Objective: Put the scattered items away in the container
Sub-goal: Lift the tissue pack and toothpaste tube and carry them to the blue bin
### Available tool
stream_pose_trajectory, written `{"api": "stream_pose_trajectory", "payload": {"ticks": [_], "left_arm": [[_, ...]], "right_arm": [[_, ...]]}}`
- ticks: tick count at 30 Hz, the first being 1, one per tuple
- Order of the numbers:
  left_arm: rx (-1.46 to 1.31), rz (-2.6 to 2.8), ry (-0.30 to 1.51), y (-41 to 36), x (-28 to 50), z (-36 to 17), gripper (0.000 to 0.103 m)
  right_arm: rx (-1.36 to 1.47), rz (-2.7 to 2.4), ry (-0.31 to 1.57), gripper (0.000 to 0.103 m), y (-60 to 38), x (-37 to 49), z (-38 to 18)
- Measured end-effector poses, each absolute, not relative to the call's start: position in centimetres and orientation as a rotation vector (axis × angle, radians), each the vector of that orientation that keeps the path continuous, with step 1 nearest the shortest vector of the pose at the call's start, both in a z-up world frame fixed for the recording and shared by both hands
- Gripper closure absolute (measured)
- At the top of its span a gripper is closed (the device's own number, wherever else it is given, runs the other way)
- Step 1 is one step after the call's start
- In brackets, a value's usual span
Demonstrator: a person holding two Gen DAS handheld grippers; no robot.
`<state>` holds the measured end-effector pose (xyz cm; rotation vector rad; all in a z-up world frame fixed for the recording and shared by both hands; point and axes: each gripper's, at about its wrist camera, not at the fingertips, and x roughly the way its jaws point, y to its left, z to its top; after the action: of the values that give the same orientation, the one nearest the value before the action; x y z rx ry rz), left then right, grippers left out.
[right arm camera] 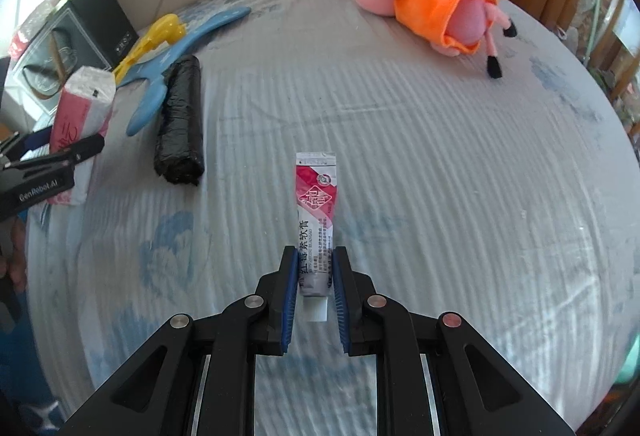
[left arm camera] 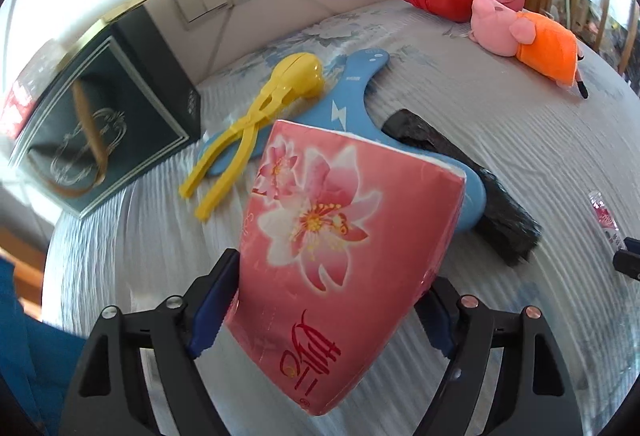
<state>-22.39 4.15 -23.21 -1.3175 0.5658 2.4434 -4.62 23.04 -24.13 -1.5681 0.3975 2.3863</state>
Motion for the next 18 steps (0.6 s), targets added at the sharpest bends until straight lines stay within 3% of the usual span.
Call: {"api": "stream_pose_trajectory", "payload": {"ticks": [11,18], "left_arm": [[-1.342,2.532,0.405,4.3,-15.9,-18.2,0.022],[-1.328,2.557,0.405,4.8,-11.2,-15.0,0.022]], "right_arm": [[-1.563,2.469,0.333,0.086,23.5,-0.6,-18.0],[-1.542,2.529,0.315,0.086,24.1,2.7,-13.4]]}}
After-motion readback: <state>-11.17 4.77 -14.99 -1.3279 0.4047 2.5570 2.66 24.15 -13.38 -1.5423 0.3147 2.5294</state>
